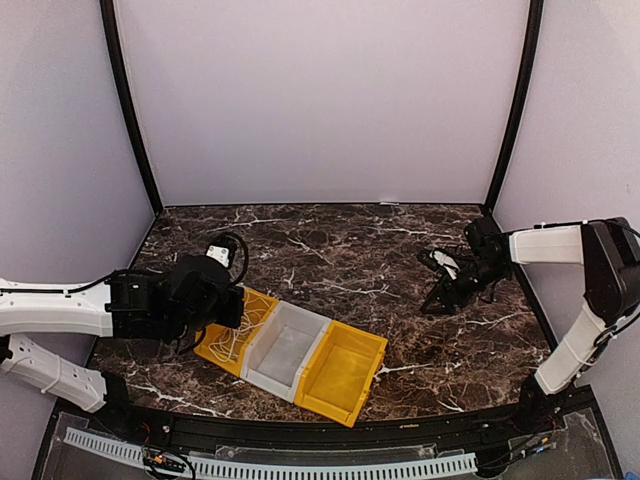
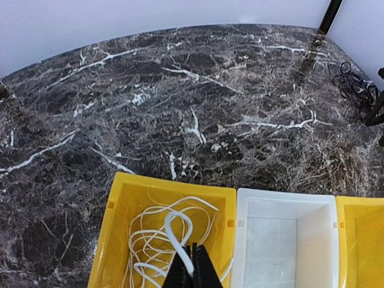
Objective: Untangle the cables
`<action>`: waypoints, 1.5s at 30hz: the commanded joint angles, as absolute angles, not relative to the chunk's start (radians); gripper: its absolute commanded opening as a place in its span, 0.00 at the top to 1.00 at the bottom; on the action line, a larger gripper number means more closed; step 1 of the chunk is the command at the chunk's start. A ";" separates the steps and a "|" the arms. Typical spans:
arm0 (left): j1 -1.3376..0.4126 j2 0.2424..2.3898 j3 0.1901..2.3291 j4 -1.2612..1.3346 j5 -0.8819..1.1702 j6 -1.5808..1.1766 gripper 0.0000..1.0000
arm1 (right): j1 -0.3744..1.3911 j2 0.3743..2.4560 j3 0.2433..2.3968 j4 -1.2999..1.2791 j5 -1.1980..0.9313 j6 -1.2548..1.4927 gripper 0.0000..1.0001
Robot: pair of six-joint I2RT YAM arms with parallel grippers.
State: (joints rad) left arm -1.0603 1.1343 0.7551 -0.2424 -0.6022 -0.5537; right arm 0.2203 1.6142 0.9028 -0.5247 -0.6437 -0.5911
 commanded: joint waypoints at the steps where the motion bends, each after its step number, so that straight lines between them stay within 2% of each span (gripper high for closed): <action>1: -1.041 1.210 0.741 -0.249 -0.504 -0.621 1.00 | 0.218 1.617 0.920 -0.534 -0.669 -0.603 0.34; 7: -0.993 1.332 0.792 -0.301 -0.450 -0.632 1.00 | 0.218 1.620 0.919 -0.536 -0.668 -0.604 0.33; 12: -0.966 1.344 0.808 -0.309 -0.461 -0.607 1.00 | 0.218 1.623 0.920 -0.538 -0.667 -0.605 0.33; 16: -0.953 1.274 0.841 -0.309 -0.517 -0.527 1.00 | 0.218 1.628 0.921 -0.537 -0.669 -0.606 0.33; 24: -0.923 1.123 0.780 0.000 -0.521 -0.277 1.00 | 0.221 1.636 0.927 -0.543 -0.671 -0.608 0.33; 31: -0.917 1.085 0.638 0.047 -0.465 -0.343 1.00 | 0.221 1.622 0.919 -0.541 -0.664 -0.609 0.32; 37: -0.916 0.926 0.528 0.042 -0.400 -0.418 1.00 | 0.222 1.636 0.925 -0.543 -0.671 -0.613 0.32; 45: -0.917 0.841 0.485 -0.066 -0.285 -0.469 1.00 | 0.224 1.640 0.927 -0.546 -0.672 -0.615 0.32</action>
